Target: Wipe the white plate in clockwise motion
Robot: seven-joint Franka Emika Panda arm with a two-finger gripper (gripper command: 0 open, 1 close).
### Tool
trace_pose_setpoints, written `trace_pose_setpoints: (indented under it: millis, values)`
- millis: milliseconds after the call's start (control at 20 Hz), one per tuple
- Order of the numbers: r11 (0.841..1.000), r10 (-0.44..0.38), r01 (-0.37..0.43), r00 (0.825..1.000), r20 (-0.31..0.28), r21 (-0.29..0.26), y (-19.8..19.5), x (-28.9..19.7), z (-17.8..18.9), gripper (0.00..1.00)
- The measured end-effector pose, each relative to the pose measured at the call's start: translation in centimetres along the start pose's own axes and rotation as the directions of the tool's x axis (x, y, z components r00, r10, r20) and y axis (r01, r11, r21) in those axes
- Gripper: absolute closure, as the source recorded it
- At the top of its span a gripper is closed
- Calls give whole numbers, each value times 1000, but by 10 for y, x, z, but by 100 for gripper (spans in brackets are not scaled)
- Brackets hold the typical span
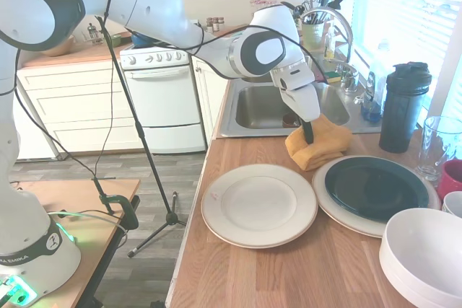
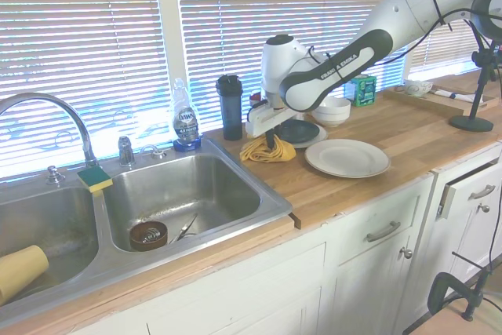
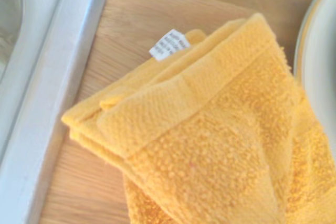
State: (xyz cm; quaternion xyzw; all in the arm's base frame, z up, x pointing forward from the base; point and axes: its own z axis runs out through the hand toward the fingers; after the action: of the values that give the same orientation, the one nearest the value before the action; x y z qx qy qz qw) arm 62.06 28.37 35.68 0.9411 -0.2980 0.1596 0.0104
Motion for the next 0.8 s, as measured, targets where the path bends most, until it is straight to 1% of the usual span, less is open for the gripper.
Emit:
trace_pose_setpoints:
  millis: [150,300,600,800]
  values:
    - [999,37,-37,999,21,6,4,6,-10,100]
    - [997,78,-79,996,34,23,9,17,-30,100]
    - [991,116,-117,993,26,63,19,31,-96,100]
    - [989,138,-140,990,38,57,39,30,-133,100]
